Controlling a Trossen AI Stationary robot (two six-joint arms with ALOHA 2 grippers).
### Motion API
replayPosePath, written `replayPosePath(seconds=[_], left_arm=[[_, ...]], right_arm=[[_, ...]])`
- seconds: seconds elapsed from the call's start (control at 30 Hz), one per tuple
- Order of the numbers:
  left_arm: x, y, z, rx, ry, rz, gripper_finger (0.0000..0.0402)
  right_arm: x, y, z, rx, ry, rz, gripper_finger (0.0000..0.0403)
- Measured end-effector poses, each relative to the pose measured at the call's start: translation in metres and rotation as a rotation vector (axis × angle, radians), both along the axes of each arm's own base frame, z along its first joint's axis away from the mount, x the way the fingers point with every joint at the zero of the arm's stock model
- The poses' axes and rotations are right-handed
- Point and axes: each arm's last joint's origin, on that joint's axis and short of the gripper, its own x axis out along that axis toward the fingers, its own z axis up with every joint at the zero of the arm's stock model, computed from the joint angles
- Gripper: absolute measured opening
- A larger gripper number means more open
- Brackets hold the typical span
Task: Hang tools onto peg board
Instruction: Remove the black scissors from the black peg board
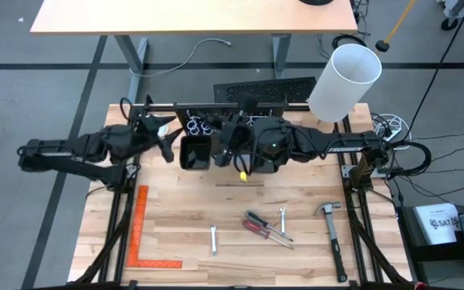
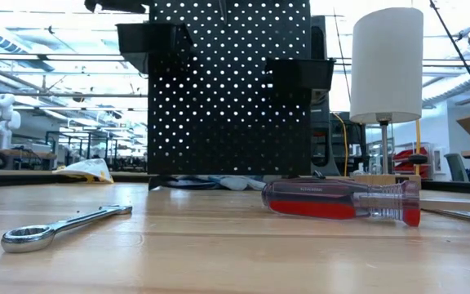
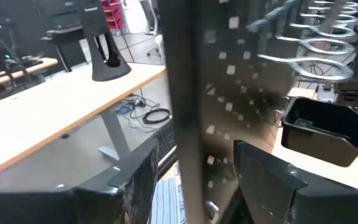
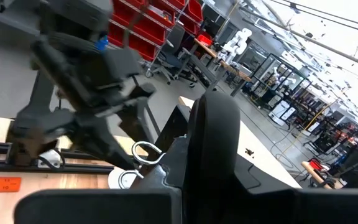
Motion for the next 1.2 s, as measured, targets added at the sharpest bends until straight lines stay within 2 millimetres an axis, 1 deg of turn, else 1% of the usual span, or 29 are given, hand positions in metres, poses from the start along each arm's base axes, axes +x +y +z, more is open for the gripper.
replayPosePath(seconds=[0.1, 0.2, 0.33, 0.43, 0.53, 0.67, 0.77, 0.93, 1.2], left_arm=[[0.002, 0.011, 0.0, -0.017, -0.001, -0.012, 0.0215], [0.005, 0.02, -0.001, -0.02, 0.015, -0.075, 0.0215], [0.014, 0.029, -0.003, -0.025, 0.011, -0.158, 0.0215], [0.022, 0.035, -0.007, -0.026, 0.044, -0.202, 0.0208], [0.03, 0.041, -0.012, -0.025, 0.068, -0.229, 0.0178], [0.036, 0.045, -0.015, -0.034, 0.075, -0.294, 0.0112], [0.038, 0.045, -0.015, -0.035, 0.071, -0.33, 0.0063], [0.038, 0.047, -0.015, -0.019, 0.074, -0.319, 0.0061], [0.038, 0.045, -0.016, -0.069, 0.061, -0.402, 0.0061]], right_arm=[[0.0, 0.002, 0.0, -0.003, 0.002, 0.007, 0.0038], [0.0, 0.002, 0.0, -0.006, 0.005, 0.007, 0.0038], [0.0, 0.002, -0.001, -0.006, 0.005, 0.007, 0.0038], [0.0, 0.002, -0.001, -0.006, 0.006, 0.006, 0.0038], [0.0, 0.002, -0.001, -0.006, 0.006, 0.007, 0.0038], [-0.001, 0.002, -0.001, -0.011, 0.022, -0.002, 0.0038], [-0.001, 0.001, -0.001, -0.013, 0.025, -0.009, 0.0038], [-0.001, -0.001, -0.002, -0.012, 0.023, -0.023, 0.0038], [-0.005, 0.001, 0.004, 0.029, -0.024, -0.015, 0.0038]])
